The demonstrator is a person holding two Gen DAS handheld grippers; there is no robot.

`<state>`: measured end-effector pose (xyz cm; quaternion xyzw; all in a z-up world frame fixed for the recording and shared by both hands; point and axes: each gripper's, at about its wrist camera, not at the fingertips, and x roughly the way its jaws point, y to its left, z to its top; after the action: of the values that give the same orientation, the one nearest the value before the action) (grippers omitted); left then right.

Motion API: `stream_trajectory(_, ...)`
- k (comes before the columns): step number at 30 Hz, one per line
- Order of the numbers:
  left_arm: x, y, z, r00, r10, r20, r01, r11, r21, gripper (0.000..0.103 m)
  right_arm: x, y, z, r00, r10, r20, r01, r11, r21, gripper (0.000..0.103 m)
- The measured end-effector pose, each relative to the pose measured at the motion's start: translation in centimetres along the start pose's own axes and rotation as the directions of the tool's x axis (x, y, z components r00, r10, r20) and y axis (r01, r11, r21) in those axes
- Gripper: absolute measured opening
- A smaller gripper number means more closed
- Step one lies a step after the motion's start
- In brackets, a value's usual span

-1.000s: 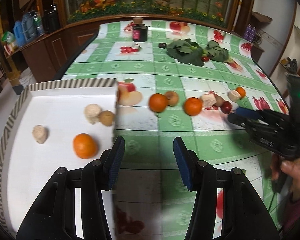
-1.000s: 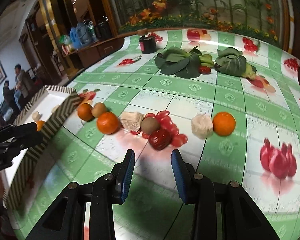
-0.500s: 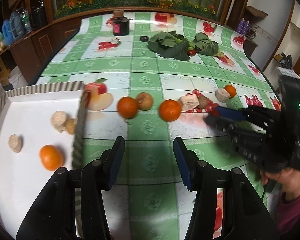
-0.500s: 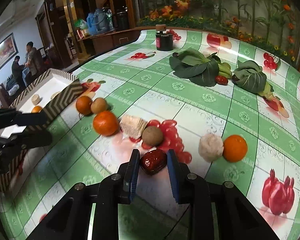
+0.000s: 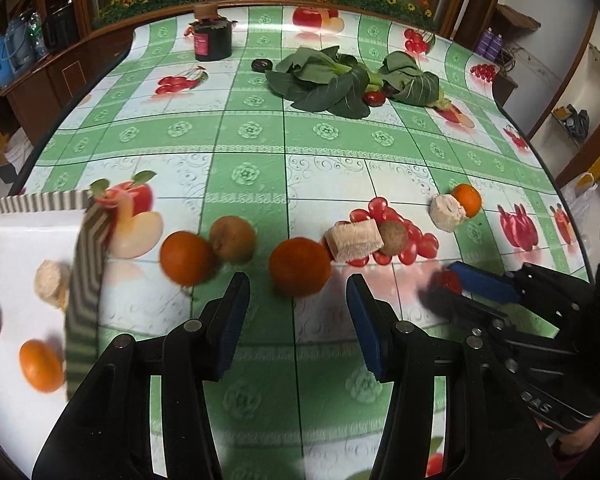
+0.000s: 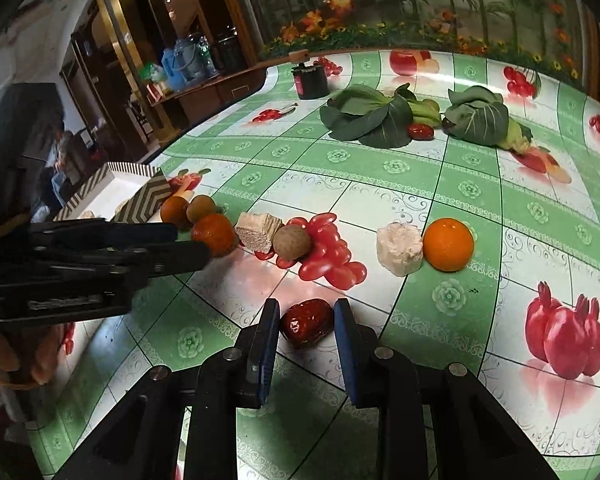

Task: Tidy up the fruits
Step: 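Grasp the tangerine with the left gripper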

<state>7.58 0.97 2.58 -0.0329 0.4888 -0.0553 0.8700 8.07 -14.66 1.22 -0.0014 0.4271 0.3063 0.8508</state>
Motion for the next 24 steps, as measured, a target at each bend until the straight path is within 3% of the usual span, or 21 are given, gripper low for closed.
stream_trajectory(6, 1.1, -0.4, 0.5, 1.0, -0.013, 0.007, 0.013, 1.0, 0.01, 0.049, -0.1, -0.6, 0.1, 1.0, 0.023, 0.003, -0.023, 0.999, 0.024, 0.027)
stream_trajectory(8, 1.3, -0.3, 0.5, 1.0, -0.009, 0.007, 0.009, 1.0, 0.01, 0.032, -0.1, -0.6, 0.0, 1.0, 0.026, 0.002, -0.026, 0.999, 0.025, 0.027)
stream_trajectory(9, 1.3, -0.4, 0.5, 1.0, -0.001, 0.014, 0.001, 1.0, 0.019, 0.031, -0.1, -0.6, 0.0, 1.0, 0.027, 0.002, -0.027, 0.999, 0.026, 0.027)
stream_trajectory(16, 0.1, -0.1, -0.6, 0.999, -0.018, 0.033, 0.017, 1.0, 0.016, 0.03, -0.4, -0.4, 0.0, 1.0, 0.025, 0.004, -0.026, 0.999, 0.032, 0.027)
stream_trajectory(24, -3.3, -0.4, -2.9, 0.996, 0.016, 0.086, -0.021, 0.998, 0.063, 0.031, -1.7, 2.2, -0.3, 0.999, -0.007, 0.032, 0.007, 1.0, 0.001, 0.027)
